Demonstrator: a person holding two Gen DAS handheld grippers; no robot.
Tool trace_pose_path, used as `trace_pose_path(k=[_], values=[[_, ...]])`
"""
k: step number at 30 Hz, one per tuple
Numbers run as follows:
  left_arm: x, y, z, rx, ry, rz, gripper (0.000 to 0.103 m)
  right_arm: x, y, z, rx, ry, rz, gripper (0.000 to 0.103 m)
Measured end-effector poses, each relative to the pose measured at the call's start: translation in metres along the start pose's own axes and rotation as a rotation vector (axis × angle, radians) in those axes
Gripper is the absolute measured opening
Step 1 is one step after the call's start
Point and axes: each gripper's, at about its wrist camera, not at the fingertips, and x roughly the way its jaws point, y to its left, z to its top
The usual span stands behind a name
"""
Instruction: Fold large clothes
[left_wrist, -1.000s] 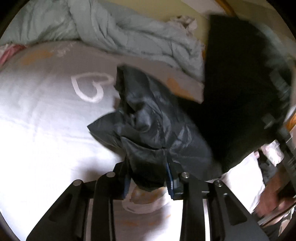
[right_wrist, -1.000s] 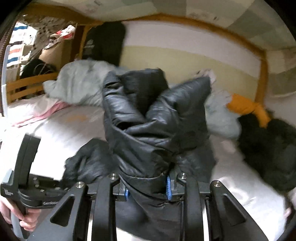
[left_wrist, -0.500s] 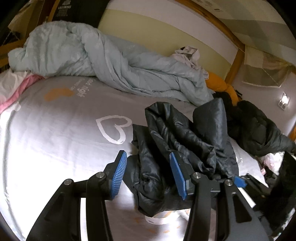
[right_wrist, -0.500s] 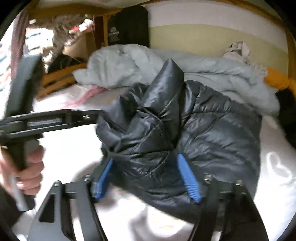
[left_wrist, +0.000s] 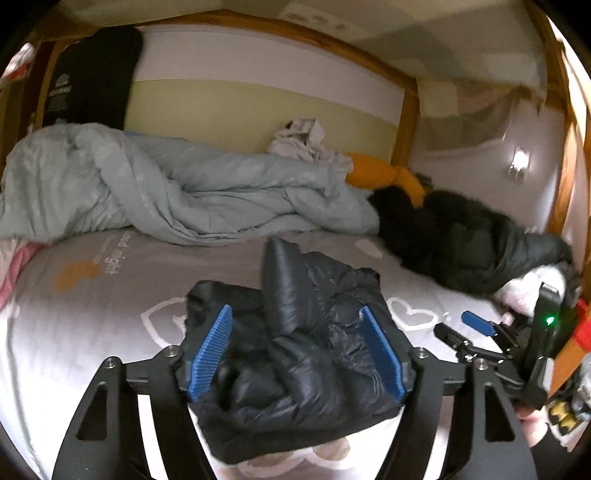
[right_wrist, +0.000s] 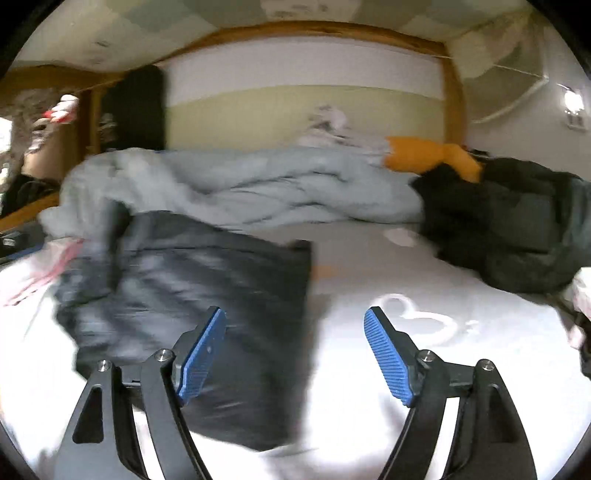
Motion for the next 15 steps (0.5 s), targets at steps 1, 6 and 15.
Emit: trace_pose_path(k=[1, 6, 15], values=[[0.011, -0.006, 0.001, 0.023, 0.018, 0.035, 0.073, 0.004, -0.004, -0.002, 0.016, 0.010, 0.010, 0.079], [0.056, 0.003, -0.010, 0.040, 0.090, 0.249, 0.073, 0.019, -0.002, -0.015, -0.005, 0.046, 0.057, 0.079], [0.059, 0.081, -0.060, -0.177, 0.186, 0.270, 0.076, 0.037, 0.014, -0.025, -0.038, 0.087, 0.107, 0.079]])
